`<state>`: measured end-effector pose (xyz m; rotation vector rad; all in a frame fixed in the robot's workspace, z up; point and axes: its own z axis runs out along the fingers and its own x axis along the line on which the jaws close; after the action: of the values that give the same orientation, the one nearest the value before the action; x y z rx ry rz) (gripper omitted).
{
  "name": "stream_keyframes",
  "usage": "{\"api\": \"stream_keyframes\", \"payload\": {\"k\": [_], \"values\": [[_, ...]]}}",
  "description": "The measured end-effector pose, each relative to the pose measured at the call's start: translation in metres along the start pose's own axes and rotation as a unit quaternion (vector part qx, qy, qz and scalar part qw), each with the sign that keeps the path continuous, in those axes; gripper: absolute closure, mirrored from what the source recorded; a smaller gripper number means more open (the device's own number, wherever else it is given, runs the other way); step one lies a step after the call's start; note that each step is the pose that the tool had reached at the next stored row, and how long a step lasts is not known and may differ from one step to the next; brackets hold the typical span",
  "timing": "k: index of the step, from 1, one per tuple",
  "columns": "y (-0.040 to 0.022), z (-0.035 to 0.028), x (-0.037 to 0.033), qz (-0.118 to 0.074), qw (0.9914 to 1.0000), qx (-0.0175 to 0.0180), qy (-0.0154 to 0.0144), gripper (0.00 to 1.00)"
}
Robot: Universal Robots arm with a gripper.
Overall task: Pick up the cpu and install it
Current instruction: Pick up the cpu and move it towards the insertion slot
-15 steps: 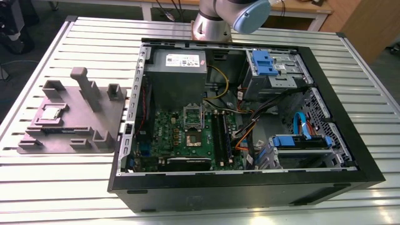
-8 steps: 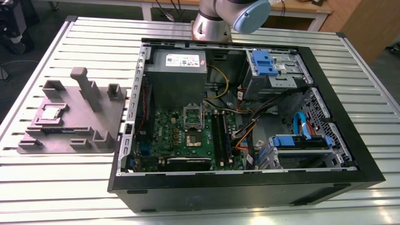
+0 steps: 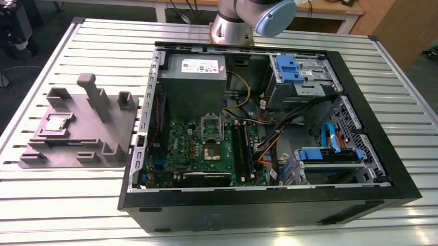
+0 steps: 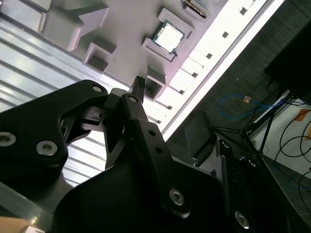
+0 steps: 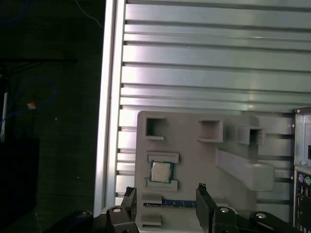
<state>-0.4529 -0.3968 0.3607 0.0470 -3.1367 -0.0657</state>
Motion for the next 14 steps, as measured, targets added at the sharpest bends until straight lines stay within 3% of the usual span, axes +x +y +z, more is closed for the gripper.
{"api": "stream_keyframes", "payload": {"k": [8,14], "values": [[-0.0079,0.0131,0.0002,0.000,1.00000,-0.0004,0.0001,0.40],[-0.0085,0.0239,0.0005,0.000,1.00000,-0.0019,0.0000,0.40]]}}
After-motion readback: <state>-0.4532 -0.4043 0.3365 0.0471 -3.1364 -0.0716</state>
